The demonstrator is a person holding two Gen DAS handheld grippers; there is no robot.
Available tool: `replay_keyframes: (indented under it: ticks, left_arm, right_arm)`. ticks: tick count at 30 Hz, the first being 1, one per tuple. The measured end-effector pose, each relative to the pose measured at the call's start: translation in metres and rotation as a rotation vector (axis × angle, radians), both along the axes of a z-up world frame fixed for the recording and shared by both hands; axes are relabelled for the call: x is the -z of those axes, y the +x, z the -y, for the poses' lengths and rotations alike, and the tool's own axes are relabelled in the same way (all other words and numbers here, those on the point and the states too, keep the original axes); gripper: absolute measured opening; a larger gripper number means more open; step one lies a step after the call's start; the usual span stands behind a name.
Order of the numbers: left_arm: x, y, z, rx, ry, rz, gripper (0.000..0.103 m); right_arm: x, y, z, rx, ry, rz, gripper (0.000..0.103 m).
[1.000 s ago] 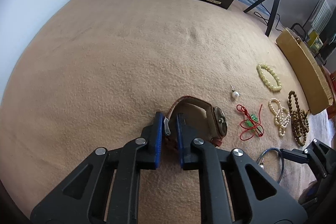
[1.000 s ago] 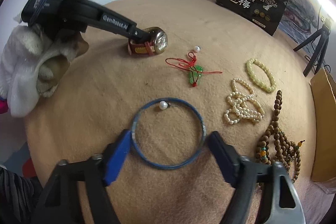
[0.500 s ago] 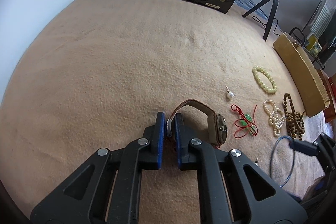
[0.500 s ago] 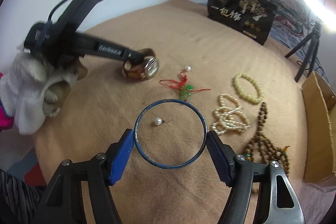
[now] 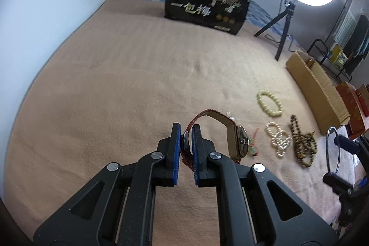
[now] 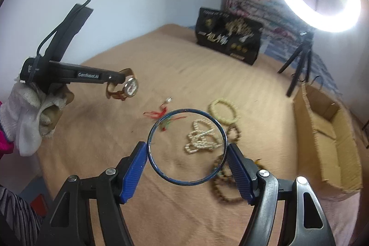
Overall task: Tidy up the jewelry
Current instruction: 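Carry the watch and bangle into the cardboard box and release both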
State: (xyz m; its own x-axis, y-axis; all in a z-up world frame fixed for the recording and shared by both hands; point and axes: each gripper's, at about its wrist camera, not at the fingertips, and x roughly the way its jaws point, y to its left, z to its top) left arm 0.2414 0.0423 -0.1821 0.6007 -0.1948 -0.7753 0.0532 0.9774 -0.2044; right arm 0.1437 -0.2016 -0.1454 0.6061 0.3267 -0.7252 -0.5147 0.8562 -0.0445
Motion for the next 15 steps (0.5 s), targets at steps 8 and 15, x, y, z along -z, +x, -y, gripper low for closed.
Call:
replay_keyframes:
  ticks: [8,15]
  left_arm:
    - [-0.028,0.005,0.039,0.061,-0.030,0.059,0.007]
    - [-0.046,0.020,0.097,0.155,-0.049,0.091,0.007]
  right_arm:
    - [-0.031,0.003,0.056,0.109,0.024,0.045,0.072]
    - [-0.048,0.016,0.122,0.251,0.020,0.058,0.072]
